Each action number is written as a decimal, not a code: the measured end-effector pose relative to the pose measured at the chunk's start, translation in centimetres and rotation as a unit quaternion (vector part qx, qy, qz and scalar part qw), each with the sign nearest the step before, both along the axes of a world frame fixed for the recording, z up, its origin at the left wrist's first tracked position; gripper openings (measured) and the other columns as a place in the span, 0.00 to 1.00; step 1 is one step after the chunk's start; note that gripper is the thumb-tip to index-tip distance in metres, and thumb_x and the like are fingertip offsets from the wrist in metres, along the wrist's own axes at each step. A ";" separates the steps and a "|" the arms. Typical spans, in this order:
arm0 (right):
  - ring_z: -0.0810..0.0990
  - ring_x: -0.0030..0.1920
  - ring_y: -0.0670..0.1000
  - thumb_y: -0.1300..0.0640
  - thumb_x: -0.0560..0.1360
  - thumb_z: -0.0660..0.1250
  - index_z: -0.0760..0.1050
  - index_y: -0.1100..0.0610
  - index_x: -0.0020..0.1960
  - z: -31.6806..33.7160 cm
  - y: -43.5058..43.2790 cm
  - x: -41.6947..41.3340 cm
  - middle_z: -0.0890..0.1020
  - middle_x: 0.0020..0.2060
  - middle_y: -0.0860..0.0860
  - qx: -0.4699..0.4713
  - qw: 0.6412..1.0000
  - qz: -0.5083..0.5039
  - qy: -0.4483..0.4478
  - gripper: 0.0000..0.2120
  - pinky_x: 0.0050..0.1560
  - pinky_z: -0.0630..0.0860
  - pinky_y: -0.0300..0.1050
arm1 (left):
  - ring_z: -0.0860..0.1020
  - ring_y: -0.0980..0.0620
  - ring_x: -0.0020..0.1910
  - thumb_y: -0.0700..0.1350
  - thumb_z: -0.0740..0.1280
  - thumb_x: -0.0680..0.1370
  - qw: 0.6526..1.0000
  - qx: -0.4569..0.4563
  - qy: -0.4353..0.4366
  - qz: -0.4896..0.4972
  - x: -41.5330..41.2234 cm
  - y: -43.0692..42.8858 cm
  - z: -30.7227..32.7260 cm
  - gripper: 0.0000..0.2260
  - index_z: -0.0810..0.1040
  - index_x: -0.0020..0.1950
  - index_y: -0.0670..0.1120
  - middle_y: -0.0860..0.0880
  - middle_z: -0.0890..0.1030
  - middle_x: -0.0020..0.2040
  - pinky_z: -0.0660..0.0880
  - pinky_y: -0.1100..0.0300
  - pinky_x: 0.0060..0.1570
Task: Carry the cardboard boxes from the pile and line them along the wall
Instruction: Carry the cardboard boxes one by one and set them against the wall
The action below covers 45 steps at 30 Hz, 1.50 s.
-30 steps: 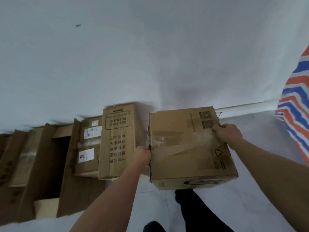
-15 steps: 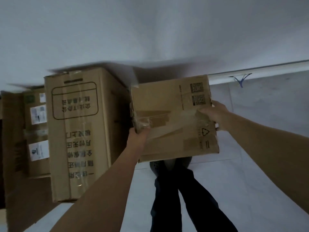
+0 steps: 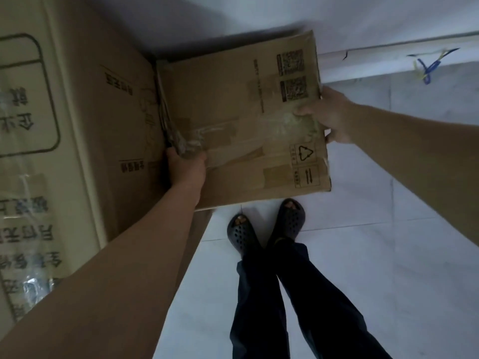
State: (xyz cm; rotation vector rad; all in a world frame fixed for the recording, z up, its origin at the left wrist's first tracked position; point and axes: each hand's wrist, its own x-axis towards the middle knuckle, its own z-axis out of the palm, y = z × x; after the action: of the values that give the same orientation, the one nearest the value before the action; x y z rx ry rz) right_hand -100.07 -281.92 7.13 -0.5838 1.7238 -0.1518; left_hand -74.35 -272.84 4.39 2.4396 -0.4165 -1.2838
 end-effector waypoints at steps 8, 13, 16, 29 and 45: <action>0.77 0.49 0.53 0.50 0.77 0.67 0.64 0.52 0.72 4.7 4.6 0.1 0.77 0.54 0.51 -0.044 0.973 0.184 0.132 0.26 0.46 0.76 0.45 | 0.76 0.44 0.55 0.44 0.63 0.77 0.961 0.068 -0.048 -0.264 -2.1 0.4 8.2 0.16 0.72 0.65 0.46 0.47 0.77 0.58 0.72 0.55 0.51; 0.79 0.54 0.56 0.53 0.79 0.64 0.73 0.59 0.66 12.4 8.7 -0.8 0.79 0.59 0.57 -0.005 0.972 0.199 0.121 0.18 0.56 0.78 0.50 | 0.76 0.48 0.45 0.42 0.64 0.80 0.935 0.064 0.047 -0.345 -5.5 1.8 16.4 0.06 0.75 0.43 0.48 0.49 0.78 0.42 0.74 0.57 0.47; 0.79 0.55 0.58 0.54 0.80 0.63 0.75 0.63 0.62 17.3 12.5 -1.5 0.79 0.58 0.59 0.011 0.981 0.152 0.124 0.16 0.58 0.78 0.51 | 0.76 0.48 0.41 0.43 0.62 0.81 0.905 0.063 0.063 -0.417 -7.4 3.7 20.8 0.07 0.77 0.44 0.46 0.45 0.80 0.43 0.74 0.56 0.43; 0.73 0.66 0.58 0.50 0.79 0.66 0.72 0.58 0.71 34.5 29.6 0.2 0.74 0.68 0.57 -0.036 0.978 -0.008 0.204 0.23 0.63 0.70 0.48 | 0.77 0.47 0.48 0.46 0.63 0.80 0.640 0.003 -0.020 -0.768 -7.7 9.5 36.4 0.09 0.79 0.49 0.41 0.45 0.80 0.48 0.74 0.55 0.52; 0.76 0.64 0.58 0.48 0.77 0.67 0.75 0.53 0.67 48.8 70.7 -0.5 0.77 0.66 0.55 0.064 0.871 -0.327 0.362 0.20 0.62 0.72 0.49 | 0.77 0.42 0.59 0.48 0.64 0.78 0.115 -0.198 -0.127 -0.965 -24.1 33.5 52.2 0.15 0.76 0.63 0.45 0.42 0.78 0.61 0.74 0.52 0.57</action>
State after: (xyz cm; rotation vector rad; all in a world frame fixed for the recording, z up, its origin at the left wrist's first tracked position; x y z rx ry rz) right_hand -100.60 -211.25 55.96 0.1074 2.6014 -0.3186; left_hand -98.48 -239.32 56.57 0.0546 2.5944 0.2265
